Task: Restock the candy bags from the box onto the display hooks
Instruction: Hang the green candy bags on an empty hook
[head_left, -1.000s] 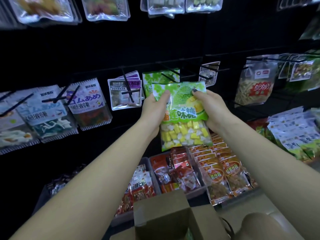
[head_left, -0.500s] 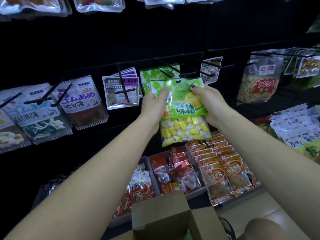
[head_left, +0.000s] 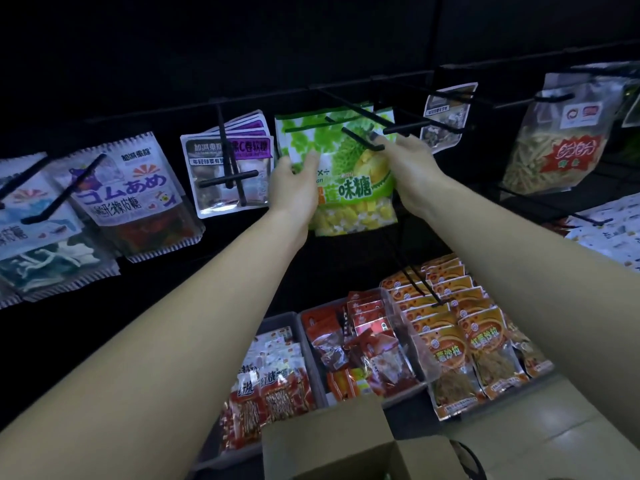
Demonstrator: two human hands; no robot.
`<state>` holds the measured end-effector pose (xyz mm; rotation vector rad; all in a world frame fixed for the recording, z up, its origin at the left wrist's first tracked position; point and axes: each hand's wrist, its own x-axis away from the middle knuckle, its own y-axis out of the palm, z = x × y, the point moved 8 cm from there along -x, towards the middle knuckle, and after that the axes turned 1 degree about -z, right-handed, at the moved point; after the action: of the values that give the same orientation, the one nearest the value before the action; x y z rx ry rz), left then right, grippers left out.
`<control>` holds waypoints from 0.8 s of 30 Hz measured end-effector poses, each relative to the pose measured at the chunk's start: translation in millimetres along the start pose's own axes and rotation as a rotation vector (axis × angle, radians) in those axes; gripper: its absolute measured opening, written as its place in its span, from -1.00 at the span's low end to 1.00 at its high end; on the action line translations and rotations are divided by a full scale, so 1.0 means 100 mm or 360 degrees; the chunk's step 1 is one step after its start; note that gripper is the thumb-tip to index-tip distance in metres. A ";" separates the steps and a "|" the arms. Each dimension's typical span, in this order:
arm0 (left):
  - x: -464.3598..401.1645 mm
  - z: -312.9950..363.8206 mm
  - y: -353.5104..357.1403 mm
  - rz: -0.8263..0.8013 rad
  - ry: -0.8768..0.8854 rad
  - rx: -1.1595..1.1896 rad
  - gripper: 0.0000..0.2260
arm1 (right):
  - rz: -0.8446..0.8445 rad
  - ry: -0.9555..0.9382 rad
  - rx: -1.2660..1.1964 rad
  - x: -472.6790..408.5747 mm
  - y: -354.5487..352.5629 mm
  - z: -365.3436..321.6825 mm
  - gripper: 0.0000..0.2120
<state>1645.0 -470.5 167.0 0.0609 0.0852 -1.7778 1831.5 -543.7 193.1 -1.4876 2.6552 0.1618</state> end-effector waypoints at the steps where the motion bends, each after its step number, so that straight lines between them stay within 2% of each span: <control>1: -0.03 0.02 0.00 0.0028 -0.0003 -0.0018 -0.12 | 0.0020 -0.0002 0.0039 -0.05 0.02 0.00 -0.74; 3: -0.07 0.08 -0.02 0.0098 -0.0016 -0.0059 -0.26 | 0.0047 -0.0007 0.0112 -0.12 0.06 0.03 -0.68; 6: -0.15 0.11 -0.03 0.0152 -0.0033 -0.0099 -0.47 | 0.0070 -0.0025 0.0145 -0.20 0.13 0.06 -0.77; 8: -0.21 0.08 -0.05 0.0171 -0.0036 -0.0132 -0.62 | 0.0086 -0.0001 0.0155 -0.25 0.15 0.12 -0.68; 10: -0.24 0.06 -0.07 0.0195 -0.0040 -0.0157 -0.70 | 0.0127 0.0033 0.0217 -0.26 0.14 0.16 -0.63; 14: -0.11 0.02 -0.12 0.0216 -0.0016 -0.0257 -0.84 | 0.0192 0.0105 0.0332 -0.15 0.04 0.33 -0.73; 17: 0.09 -0.09 -0.17 0.0150 -0.0082 -0.0258 -0.74 | 0.0229 0.0099 0.0497 0.09 -0.04 0.48 -0.77; 20: 0.40 -0.24 -0.23 0.0063 -0.0087 -0.0391 -0.64 | 0.0332 0.0076 0.0637 0.50 -0.11 0.68 -0.66; 24: 1.06 -0.83 -0.32 -0.0196 -0.0093 -0.0645 -0.61 | 0.0327 -0.0050 0.0704 1.32 -0.02 1.00 -0.81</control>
<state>1590.9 -559.9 76.1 -0.2937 0.4121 -1.8518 1767.7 -642.0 76.9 -1.0671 2.5847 -0.3618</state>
